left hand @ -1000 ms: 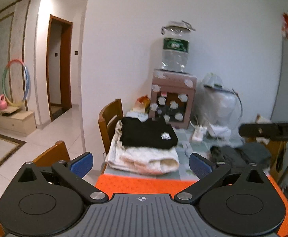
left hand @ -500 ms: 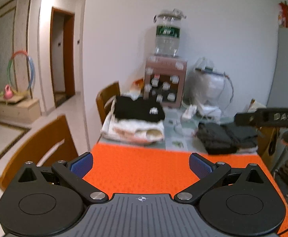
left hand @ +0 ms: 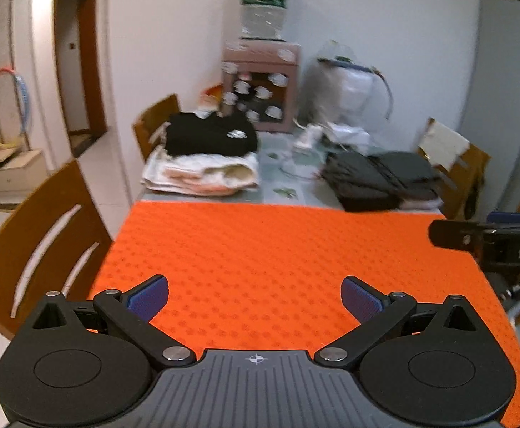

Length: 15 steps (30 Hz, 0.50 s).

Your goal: Fold clothes

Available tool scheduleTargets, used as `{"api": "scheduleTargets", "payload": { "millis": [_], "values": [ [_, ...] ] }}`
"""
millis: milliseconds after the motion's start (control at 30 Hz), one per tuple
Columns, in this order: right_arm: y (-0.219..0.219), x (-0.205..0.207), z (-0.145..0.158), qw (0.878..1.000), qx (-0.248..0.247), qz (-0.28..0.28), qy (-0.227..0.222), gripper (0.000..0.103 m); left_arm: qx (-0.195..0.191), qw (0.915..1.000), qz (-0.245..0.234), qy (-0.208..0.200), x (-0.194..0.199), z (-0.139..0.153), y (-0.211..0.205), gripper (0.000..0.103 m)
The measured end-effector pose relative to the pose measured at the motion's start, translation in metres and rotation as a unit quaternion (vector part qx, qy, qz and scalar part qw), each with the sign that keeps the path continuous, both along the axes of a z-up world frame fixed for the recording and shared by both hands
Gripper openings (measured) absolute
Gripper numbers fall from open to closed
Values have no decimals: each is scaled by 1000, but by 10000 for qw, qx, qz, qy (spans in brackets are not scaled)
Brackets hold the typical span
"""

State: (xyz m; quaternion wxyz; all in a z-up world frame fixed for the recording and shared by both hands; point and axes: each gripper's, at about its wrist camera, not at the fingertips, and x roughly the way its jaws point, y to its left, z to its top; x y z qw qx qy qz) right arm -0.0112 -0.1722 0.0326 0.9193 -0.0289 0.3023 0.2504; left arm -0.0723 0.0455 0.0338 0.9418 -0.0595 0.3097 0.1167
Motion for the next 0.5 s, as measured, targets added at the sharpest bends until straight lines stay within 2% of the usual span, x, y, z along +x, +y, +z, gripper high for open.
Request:
{"api": "scheduleTargets", "payload": {
  "millis": [267,500],
  "values": [
    [-21,-11,-19,9989,-38,-459,105,103,77,9985,-497,194,11,-14,-26,103],
    [-32,-13,-30,9973,-116,-695,203,103,-145,9974,-615,335,11,-23,-31,103]
  ]
}}
